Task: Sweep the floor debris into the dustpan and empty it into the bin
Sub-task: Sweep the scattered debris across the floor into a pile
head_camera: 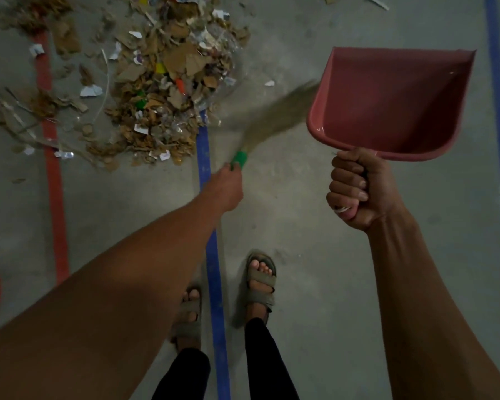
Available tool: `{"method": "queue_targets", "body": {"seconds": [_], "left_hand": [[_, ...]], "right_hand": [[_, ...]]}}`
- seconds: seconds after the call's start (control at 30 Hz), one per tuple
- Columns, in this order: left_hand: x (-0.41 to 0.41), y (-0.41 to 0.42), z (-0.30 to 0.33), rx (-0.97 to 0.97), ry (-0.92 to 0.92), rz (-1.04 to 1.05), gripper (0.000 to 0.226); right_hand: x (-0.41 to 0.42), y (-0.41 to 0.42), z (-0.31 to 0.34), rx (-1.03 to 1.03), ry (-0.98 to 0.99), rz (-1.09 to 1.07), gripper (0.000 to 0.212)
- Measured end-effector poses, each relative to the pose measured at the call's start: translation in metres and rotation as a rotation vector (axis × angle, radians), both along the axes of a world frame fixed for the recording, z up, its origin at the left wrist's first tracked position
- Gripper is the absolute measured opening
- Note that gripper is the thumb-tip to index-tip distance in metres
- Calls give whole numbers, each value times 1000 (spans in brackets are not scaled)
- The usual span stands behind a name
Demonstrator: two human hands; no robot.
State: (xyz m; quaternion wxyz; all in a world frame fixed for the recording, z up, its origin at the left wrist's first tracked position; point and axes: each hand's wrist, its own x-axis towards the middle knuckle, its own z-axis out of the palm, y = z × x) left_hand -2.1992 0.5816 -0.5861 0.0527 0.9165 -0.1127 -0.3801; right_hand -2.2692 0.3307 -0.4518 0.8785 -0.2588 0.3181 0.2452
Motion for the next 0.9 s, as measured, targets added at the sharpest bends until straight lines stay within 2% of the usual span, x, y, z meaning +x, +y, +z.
{"method": "queue_targets", "body": {"seconds": [0.07, 0.17, 0.27, 0.43, 0.57, 0.73, 0.8, 0.9], "left_hand": [[19, -2, 2, 38, -60, 106, 62], [34, -9, 8, 43, -134, 212, 72], [30, -25, 19, -25, -223, 225, 75], [-3, -84, 36, -115, -193, 153, 76], [-25, -143, 38, -174, -123, -4, 75], [-16, -189, 36, -119, -20, -200, 61], [4, -191, 25, -68, -6, -137, 56], [46, -179, 19, 19, -49, 102, 50]], "right_hand": [[-2, -10, -5, 24, -9, -15, 39], [-2, -26, -8, 36, -12, -55, 39], [-2, -42, -6, 51, -16, -92, 40], [0, -75, 3, 31, -15, -122, 41], [1, -109, 14, -11, -12, -156, 41], [4, -141, 22, -38, -16, -183, 41], [6, -148, 24, -32, -26, -187, 41], [9, -153, 25, -14, -36, -198, 40]]}}
